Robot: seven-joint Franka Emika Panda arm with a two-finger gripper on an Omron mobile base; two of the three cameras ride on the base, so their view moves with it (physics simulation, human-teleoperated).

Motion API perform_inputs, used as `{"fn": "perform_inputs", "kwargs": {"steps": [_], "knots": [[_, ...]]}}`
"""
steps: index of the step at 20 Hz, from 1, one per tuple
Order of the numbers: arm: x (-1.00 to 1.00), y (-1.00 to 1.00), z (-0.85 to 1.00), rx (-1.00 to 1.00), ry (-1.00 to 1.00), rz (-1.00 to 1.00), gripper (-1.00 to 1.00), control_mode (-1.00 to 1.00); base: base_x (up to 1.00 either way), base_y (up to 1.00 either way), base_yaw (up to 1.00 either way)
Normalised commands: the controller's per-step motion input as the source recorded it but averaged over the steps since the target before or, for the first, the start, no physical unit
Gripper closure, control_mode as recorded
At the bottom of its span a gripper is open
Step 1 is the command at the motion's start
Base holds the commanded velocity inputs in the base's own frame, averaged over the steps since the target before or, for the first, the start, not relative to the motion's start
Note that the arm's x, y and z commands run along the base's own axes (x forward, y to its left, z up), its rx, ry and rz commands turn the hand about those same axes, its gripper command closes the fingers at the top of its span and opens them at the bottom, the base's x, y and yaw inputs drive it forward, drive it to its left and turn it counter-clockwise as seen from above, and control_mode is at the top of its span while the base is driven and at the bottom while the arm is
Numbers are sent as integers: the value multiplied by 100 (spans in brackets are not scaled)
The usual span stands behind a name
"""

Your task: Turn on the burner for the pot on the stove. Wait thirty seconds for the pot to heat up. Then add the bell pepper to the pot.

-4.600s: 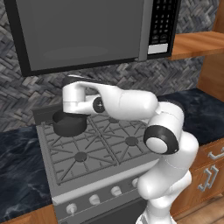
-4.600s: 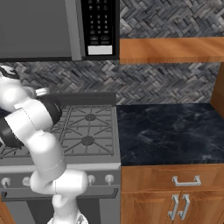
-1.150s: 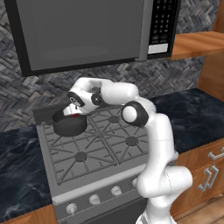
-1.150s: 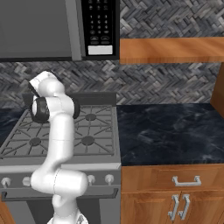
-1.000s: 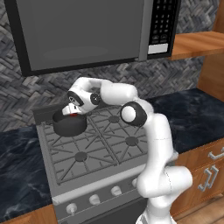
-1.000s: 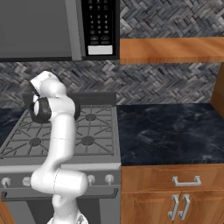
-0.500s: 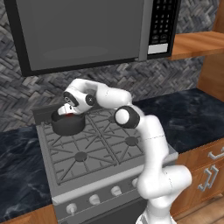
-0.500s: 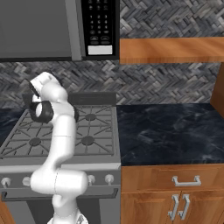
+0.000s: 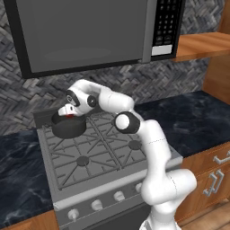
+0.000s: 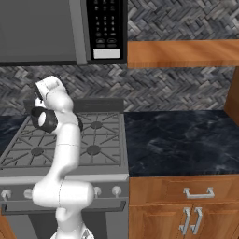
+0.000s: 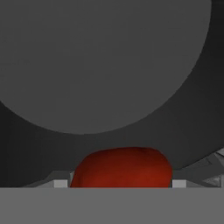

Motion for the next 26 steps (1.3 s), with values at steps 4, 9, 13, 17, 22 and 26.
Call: {"fn": "perform_inputs", "kwargs": {"steps": [4,9,13,17,22,26], "knots": [[-10,-6,-3,0,3,0,-100,-100,0,0,0],[-22,0,0,0,0,0,-100,-100,0,0,0],[-29,0,0,0,0,0,-100,-100,0,0,0],[-28,0,0,0,-1,0,-100,-100,0,0,0],[-27,-1,7,0,-12,0,-100,-100,0,0,0],[-39,-6,3,0,-27,0,-100,-100,0,0,0]]}}
